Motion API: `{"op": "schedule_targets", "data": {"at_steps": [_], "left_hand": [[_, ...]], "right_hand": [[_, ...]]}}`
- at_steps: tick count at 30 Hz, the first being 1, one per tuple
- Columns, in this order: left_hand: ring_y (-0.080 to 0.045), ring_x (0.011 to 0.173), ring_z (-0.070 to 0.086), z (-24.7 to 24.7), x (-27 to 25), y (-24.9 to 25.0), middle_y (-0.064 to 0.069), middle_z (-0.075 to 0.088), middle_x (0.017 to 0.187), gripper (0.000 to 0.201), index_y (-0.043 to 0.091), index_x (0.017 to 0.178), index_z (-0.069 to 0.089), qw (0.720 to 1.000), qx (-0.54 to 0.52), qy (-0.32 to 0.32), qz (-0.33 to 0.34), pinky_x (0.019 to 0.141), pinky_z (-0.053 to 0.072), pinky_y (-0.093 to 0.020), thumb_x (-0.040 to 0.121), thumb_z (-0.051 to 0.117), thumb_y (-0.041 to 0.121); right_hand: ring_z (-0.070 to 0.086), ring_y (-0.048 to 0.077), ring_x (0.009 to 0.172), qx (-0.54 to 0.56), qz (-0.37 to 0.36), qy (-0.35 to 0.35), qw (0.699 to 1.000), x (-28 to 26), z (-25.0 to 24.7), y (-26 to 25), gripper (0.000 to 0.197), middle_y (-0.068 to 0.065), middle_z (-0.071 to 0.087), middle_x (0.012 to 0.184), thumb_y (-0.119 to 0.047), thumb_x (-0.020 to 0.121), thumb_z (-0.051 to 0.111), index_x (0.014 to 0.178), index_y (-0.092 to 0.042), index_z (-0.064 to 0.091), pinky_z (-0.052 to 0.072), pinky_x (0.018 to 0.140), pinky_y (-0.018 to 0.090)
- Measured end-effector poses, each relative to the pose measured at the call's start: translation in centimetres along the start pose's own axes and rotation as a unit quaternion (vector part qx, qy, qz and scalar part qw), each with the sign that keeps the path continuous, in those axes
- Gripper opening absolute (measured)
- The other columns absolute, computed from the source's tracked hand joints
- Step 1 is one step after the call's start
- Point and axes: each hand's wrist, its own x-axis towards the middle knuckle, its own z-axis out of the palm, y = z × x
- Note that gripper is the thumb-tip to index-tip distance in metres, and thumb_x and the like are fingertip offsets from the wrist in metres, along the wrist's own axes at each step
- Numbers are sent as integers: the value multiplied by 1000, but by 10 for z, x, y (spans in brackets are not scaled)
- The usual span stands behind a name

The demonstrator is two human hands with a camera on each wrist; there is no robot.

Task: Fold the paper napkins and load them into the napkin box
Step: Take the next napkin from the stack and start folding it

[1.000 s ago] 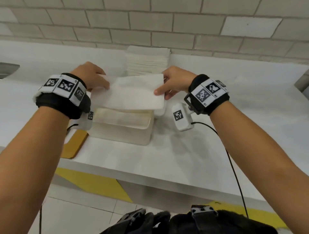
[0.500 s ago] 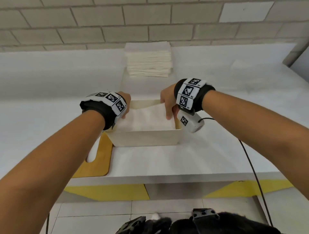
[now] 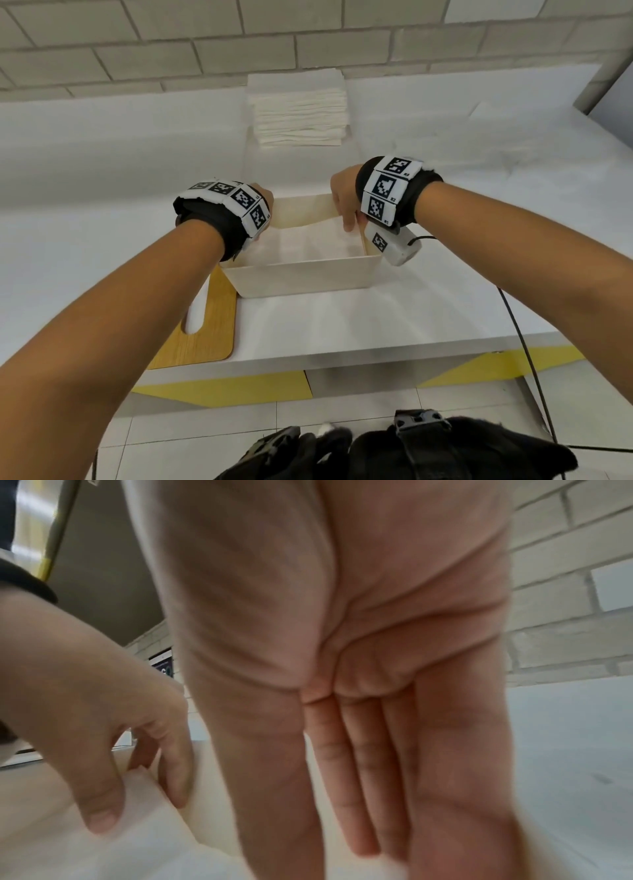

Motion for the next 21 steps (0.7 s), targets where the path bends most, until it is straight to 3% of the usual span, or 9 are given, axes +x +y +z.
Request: {"op": "schedule_targets", "data": {"at_steps": [1, 3, 5, 7, 11, 13, 15, 17, 21], "left_hand": [[-14, 58, 43, -1, 0, 3, 1, 40, 62, 38, 15, 59, 39, 1000, 8, -2, -1, 55, 38, -26, 82, 70, 17], [-14, 51, 41, -4, 0, 8, -1, 44, 60, 36, 13, 58, 43, 999, 38, 1, 9, 50, 36, -22, 81, 70, 17], [-17, 53, 45, -15, -5, 13, -2, 45, 59, 29, 11, 62, 48, 998, 45, 30, 20, 51, 35, -22, 81, 68, 17], [-20, 66, 53, -32, -12, 19, -2, 48, 64, 15, 8, 82, 61, 995, 59, 78, 18, 55, 37, -25, 82, 67, 21], [-26, 101, 58, -74, -27, 45, -8, 62, 113, 34, 9, 117, 60, 994, -9, 101, 40, 71, 40, -30, 90, 61, 28], [-24, 92, 60, -92, -33, 58, -8, 62, 115, 34, 10, 120, 59, 983, -112, 124, 76, 69, 46, -28, 92, 59, 29], [-22, 83, 65, -109, -33, 75, -6, 66, 104, 28, 13, 116, 60, 947, -268, 130, 123, 64, 51, -26, 92, 58, 28], [-16, 77, 66, -124, -30, 95, -2, 68, 95, 21, 18, 109, 61, 886, -414, 129, 163, 64, 54, -25, 92, 58, 28], [-13, 71, 68, -146, -11, 138, -1, 70, 91, 8, 19, 96, 63, 780, -590, 109, 177, 61, 57, -22, 90, 61, 24]], "right_hand": [[50, 13, 53, -2, 6, 6, 1000, -2, -1, -2, 26, -1, 56, 43, -23, 77, 75, 66, -7, 58, 44, 55, 25], [48, 13, 54, -11, 5, 33, 999, -5, -2, -3, 30, 1, 53, 56, -26, 79, 73, 65, -9, 54, 42, 56, 26], [50, 14, 57, -7, -9, 45, 999, -11, -3, 0, 24, 2, 53, 66, -26, 81, 72, 84, -3, 62, 41, 54, 22], [58, 18, 72, 38, -34, 49, 998, -20, -4, 8, 31, 5, 60, 80, -24, 82, 71, 102, -2, 62, 47, 60, 24], [65, 14, 82, 209, -80, 77, 972, -42, -12, 53, 31, 0, 66, 88, -25, 85, 67, 114, -13, 62, 54, 65, 23], [66, 11, 83, 278, -79, 100, 952, -58, -19, 92, 27, 1, 68, 92, -25, 87, 65, 112, -18, 62, 55, 68, 24], [66, 12, 86, 319, -55, 139, 936, -72, -22, 137, 26, 3, 69, 96, -25, 87, 65, 113, -19, 62, 55, 72, 26], [66, 16, 92, 348, -22, 170, 922, -79, -18, 185, 28, 4, 69, 100, -25, 87, 64, 115, -18, 62, 55, 76, 29], [63, 21, 101, 380, 44, 155, 911, -73, 14, 271, 26, 7, 68, 107, -25, 87, 64, 113, -18, 62, 53, 83, 36]]}}
